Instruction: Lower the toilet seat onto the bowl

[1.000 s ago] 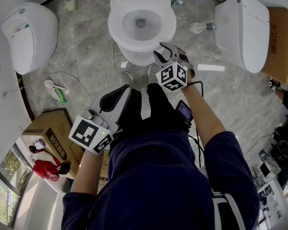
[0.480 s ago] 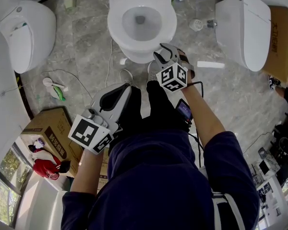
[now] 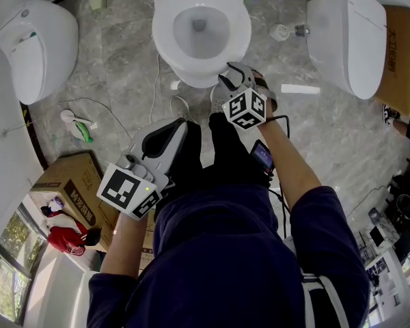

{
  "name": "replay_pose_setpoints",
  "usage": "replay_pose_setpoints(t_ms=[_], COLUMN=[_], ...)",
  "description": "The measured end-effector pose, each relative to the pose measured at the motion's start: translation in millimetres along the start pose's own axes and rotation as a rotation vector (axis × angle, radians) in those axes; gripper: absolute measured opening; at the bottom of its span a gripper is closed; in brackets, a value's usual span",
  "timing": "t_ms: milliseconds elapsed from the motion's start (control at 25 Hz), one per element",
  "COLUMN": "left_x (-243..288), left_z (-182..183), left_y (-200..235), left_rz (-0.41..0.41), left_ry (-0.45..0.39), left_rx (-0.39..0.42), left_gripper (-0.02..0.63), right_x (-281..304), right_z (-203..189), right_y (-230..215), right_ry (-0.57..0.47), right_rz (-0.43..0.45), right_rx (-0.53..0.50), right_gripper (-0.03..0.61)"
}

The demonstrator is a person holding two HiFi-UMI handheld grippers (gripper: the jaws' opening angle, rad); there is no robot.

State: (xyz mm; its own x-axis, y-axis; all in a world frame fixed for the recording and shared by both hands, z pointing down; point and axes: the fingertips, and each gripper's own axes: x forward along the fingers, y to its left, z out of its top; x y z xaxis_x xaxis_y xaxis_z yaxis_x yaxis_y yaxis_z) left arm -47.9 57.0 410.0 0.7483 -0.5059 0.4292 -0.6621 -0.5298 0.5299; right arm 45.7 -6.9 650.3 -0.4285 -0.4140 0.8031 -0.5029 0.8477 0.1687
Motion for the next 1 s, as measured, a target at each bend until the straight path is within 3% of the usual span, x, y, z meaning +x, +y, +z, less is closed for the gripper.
replay_pose_setpoints(t_ms=[1000], left_x=[-5], left_z=[-22], left_y=[7], left_rz=[0.012], left_ry=[0.024], left_rx=[-0.023], left_gripper=[-0.003], right_x=[19], right_z=[-31], right_y=[30], right_ry=[0.062], right_rz=[0.075], right_rx=[0.078], right_gripper=[0.156])
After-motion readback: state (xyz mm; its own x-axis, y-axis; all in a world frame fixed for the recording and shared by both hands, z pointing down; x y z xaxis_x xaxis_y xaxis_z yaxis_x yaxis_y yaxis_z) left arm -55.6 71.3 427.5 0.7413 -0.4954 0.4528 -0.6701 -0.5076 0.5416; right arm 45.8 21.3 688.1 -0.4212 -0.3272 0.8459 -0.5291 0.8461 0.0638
